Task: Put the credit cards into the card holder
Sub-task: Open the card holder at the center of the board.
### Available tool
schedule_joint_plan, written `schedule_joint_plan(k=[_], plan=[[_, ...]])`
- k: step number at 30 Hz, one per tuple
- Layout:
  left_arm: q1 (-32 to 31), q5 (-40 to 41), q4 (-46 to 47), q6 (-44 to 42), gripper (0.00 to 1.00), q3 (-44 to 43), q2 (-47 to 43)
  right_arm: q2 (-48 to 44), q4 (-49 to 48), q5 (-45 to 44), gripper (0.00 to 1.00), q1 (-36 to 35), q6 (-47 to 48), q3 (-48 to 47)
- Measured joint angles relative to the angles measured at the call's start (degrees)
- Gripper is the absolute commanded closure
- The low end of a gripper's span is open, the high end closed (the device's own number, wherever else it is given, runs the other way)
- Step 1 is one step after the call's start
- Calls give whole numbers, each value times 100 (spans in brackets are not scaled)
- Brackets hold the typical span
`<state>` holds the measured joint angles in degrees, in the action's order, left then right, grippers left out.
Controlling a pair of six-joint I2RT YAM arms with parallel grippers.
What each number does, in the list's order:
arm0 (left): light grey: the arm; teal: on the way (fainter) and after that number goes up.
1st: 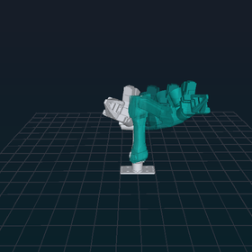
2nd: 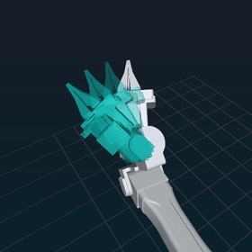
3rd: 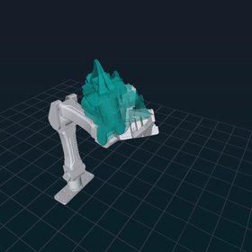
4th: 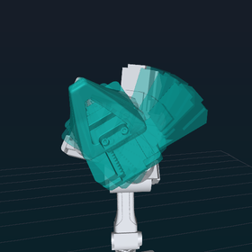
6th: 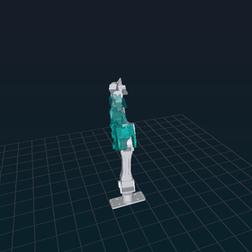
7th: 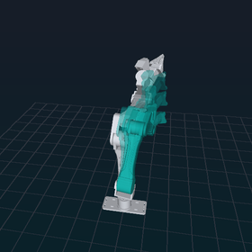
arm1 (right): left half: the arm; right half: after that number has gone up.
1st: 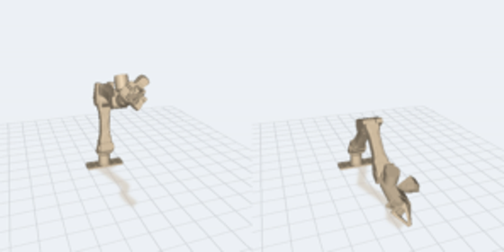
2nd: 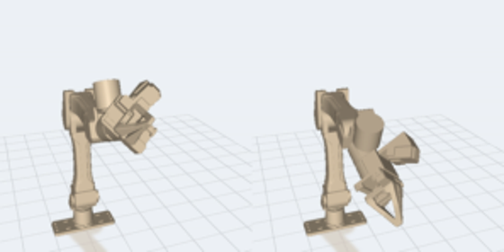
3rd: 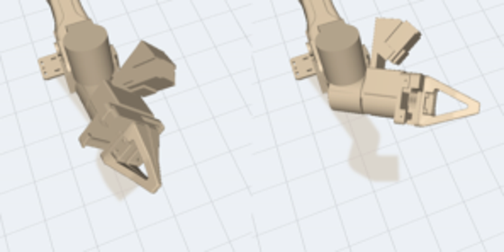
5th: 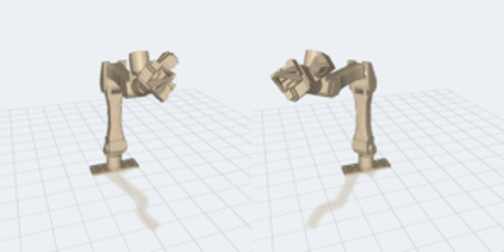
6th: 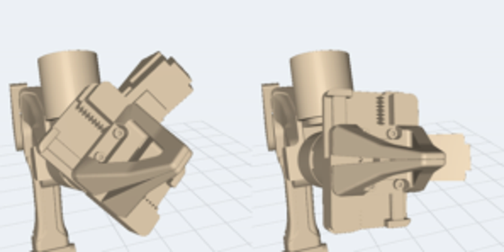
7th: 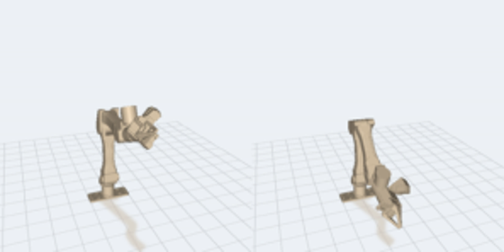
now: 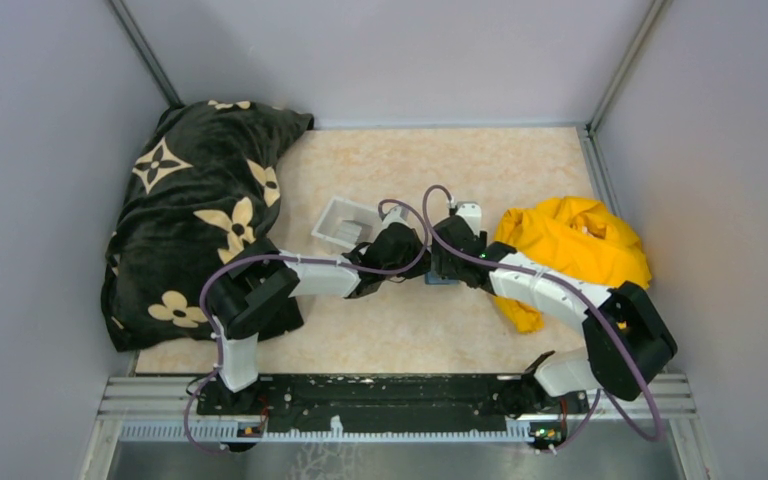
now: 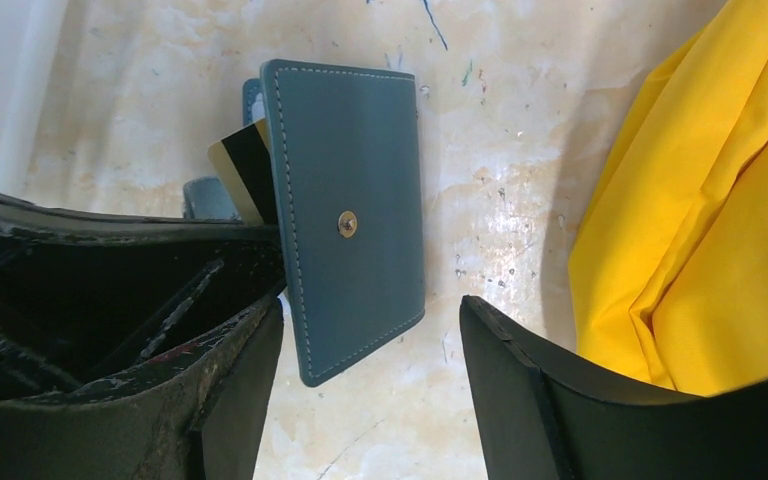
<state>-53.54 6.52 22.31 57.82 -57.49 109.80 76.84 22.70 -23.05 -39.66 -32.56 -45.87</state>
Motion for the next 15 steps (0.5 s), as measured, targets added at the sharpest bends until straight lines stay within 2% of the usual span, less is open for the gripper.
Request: schedule_joint_plan(k=[15], plan=[[-4,-26,323,74,100,282,-44,431,90,-422,35,0,0,0]])
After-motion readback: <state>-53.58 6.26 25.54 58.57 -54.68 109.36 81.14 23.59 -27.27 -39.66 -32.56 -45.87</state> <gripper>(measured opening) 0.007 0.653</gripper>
